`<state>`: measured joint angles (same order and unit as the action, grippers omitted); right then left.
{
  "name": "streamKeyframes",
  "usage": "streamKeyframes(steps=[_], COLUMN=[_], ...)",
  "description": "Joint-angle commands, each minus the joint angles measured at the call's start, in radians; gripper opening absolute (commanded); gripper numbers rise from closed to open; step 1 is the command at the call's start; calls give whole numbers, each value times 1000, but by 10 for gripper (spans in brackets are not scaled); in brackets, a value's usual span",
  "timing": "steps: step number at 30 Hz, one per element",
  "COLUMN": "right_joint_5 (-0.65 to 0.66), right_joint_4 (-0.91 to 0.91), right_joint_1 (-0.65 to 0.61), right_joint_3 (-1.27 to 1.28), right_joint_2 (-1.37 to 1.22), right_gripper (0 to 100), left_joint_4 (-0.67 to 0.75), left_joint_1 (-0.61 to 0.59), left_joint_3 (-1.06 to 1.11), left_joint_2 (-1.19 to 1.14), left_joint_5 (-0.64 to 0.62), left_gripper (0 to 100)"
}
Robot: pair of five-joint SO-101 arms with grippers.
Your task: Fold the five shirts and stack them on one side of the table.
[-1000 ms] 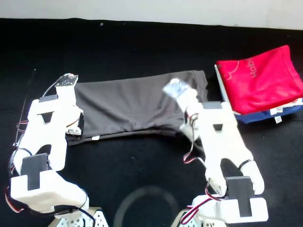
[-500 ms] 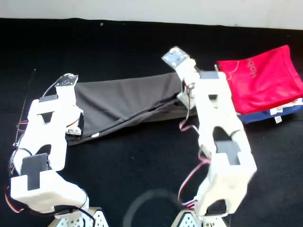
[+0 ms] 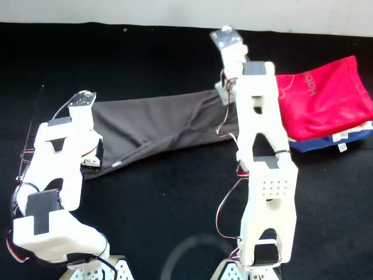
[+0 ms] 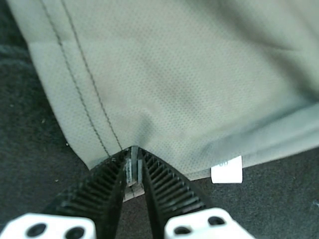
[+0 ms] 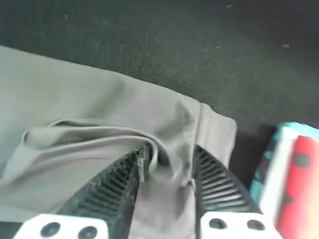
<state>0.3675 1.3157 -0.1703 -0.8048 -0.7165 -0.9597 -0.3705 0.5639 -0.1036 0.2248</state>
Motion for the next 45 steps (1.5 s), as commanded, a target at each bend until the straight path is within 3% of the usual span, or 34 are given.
streamKeyframes(steps=[1,9,13,23,28,36,45], right_joint_5=[-35,-31,-31,-44,-164,-166,-167], right_joint_4=[127,355,423,389,317,450,449], right_joint_1=[8,-13,-108,-387,-410,-400,-410], right_joint_3=[-199,-369,-314,-297,-288,-297,-248], right_joint_2=[8,7,-19,-189,-222,-297,-148], right_gripper=[212,202,7,5,5,5,5], left_joint_4=[14,14,14,14,14,14,14], left_joint_1=[-36,-36,-36,-36,-36,-36,-36], left_joint_3=[7,7,7,7,7,7,7], left_joint_2=[2,2,2,2,2,2,2], left_joint_5=[11,11,11,11,11,11,11], left_gripper=[9,9,9,9,9,9,9])
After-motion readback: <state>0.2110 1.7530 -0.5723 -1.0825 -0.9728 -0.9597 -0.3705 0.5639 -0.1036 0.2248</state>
